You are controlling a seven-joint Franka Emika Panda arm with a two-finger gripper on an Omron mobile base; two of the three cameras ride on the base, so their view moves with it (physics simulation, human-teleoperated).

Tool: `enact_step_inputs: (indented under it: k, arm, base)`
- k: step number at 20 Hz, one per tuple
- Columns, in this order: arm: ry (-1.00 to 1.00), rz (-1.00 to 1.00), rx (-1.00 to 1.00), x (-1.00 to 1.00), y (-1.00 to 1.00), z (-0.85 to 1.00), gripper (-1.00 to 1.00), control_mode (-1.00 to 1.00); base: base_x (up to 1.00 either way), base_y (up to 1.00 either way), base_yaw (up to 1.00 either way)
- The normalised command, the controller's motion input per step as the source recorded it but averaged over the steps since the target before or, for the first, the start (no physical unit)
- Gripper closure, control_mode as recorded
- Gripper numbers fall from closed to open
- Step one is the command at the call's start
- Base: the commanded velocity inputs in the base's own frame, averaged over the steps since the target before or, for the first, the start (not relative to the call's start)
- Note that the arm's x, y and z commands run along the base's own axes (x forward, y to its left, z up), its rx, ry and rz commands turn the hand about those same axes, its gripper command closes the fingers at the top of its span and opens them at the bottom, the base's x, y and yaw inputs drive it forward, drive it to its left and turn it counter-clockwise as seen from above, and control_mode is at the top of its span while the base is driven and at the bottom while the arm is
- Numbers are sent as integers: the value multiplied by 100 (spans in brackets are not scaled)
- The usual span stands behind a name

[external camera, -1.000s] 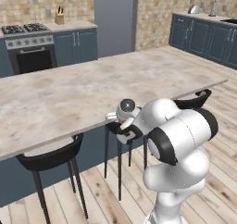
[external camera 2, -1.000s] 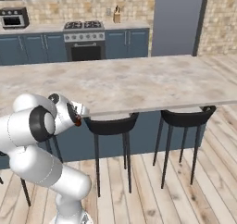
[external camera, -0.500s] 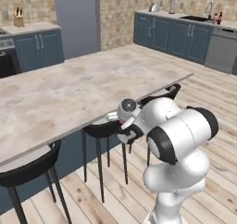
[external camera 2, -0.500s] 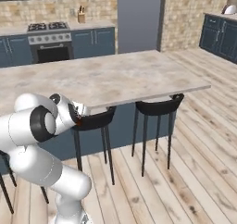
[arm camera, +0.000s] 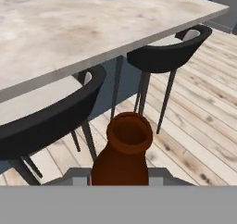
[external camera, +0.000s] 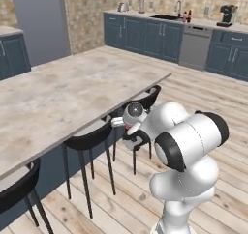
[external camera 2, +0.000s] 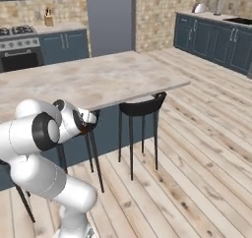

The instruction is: Place the large bottle from the dining counter next to the other large bottle outside the sink, and place the small bottle from the dining counter next to the other small bottle inside the sink.

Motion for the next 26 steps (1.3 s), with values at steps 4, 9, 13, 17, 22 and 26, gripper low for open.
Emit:
enact_step_inputs:
  k: [4, 9, 13, 17, 22, 26]
  arm:
    - [0, 0, 0, 0, 0, 0, 100, 100]
    - [0, 0, 0, 0, 0, 0, 100, 100]
    - [0, 0, 0, 0, 0, 0, 100, 100]
    - [0, 0, 0, 0, 0, 0, 100, 100]
    - [0, 0, 0, 0, 0, 0, 100, 100]
    - [0, 0, 0, 0, 0, 0, 100, 100]
  base:
    - [17, -16, -28]
    - [57, -26, -23]
    - [73, -31, -19]
    - [81, -33, -19]
    - [87, -30, -18]
    - [97, -29, -18]
